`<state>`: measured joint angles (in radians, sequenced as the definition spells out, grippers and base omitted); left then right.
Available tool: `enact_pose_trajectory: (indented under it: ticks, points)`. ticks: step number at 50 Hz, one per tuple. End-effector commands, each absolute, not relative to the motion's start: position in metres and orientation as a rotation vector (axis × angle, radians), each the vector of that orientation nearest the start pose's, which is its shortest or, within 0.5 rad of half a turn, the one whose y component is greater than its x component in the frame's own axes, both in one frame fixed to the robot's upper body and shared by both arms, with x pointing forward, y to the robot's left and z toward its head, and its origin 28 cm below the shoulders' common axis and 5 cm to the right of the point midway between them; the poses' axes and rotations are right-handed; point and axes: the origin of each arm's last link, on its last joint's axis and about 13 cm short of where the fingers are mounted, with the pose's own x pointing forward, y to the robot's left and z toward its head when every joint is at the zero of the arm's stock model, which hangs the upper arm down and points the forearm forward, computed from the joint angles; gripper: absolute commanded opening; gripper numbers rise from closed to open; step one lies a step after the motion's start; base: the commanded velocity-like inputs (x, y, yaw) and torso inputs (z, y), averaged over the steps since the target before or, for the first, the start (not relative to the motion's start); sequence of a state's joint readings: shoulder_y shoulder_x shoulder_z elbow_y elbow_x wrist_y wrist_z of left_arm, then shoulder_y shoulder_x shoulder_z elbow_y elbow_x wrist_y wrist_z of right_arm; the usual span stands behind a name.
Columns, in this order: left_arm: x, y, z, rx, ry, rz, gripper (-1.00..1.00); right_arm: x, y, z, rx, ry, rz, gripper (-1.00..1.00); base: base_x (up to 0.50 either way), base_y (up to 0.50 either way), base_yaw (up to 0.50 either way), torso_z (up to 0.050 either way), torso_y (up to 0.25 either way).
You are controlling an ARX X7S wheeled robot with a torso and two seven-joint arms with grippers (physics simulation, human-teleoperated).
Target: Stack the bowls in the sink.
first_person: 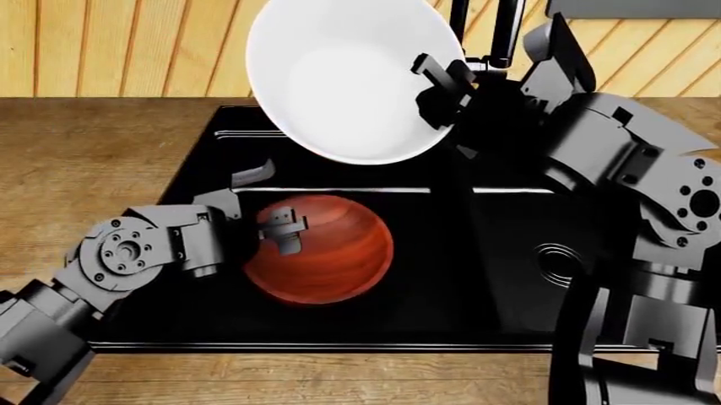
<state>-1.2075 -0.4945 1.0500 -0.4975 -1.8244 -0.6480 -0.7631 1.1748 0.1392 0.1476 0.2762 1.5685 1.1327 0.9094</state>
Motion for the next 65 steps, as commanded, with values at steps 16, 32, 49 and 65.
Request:
enact_pose_trajectory:
  ticks: [16, 32, 49, 65]
  points:
    - [0.333, 0.227, 0.218, -0.166, 0.682, 0.084, 1.00, 0.326, -0.085, 0.309, 0.745, 0.398, 0.349, -1.00, 0.00, 0.00, 0.00, 0.000, 0.001]
    - [0.306, 0.220, 0.267, -0.173, 0.568, 0.012, 1.00, 0.326, -0.087, 0.309, 0.745, 0.397, 0.342, -1.00, 0.00, 0.00, 0.00, 0.000, 0.000]
    - [0.292, 0.233, 0.290, -0.194, 0.492, 0.048, 1.00, 0.327, -0.090, 0.313, 0.753, 0.374, 0.329, -1.00, 0.00, 0.00, 0.00, 0.000, 0.000]
    - [0.281, 0.252, 0.310, -0.189, 0.408, 0.129, 1.00, 0.329, -0.089, 0.311, 0.752, 0.376, 0.327, -1.00, 0.00, 0.00, 0.00, 0.000, 0.000]
